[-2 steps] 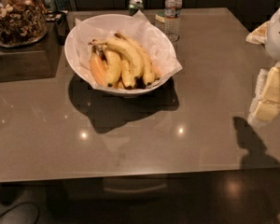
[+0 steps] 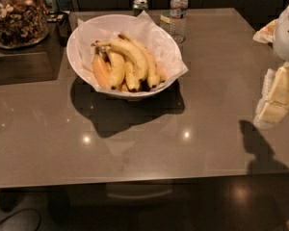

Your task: Pick banana from white bowl

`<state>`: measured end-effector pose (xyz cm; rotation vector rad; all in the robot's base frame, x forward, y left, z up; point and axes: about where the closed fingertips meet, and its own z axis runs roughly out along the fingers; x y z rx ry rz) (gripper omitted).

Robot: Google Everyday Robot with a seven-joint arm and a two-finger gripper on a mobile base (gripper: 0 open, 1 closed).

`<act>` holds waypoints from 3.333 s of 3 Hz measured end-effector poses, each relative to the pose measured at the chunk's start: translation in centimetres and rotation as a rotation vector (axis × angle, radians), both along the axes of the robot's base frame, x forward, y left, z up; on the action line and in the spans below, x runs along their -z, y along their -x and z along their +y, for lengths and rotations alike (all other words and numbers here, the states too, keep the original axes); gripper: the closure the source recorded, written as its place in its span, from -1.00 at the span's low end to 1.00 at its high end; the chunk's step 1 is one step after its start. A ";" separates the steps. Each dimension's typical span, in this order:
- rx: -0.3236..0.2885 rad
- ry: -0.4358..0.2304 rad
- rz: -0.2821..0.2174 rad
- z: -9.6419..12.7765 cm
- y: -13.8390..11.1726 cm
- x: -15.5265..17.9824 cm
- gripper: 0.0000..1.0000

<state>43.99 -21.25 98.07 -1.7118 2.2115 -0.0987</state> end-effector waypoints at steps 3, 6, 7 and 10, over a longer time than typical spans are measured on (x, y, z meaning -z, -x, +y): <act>0.021 -0.426 0.121 9.3 -7.6 -1.9 -1.00; 0.024 -0.578 0.140 13.9 -9.7 -0.6 -1.00; 0.013 -0.628 0.173 17.3 -11.3 0.1 -1.00; 0.053 -0.656 0.189 19.6 -13.2 1.3 -0.46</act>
Offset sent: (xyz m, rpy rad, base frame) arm 0.0909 0.0946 0.0381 0.5212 0.1098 -0.0677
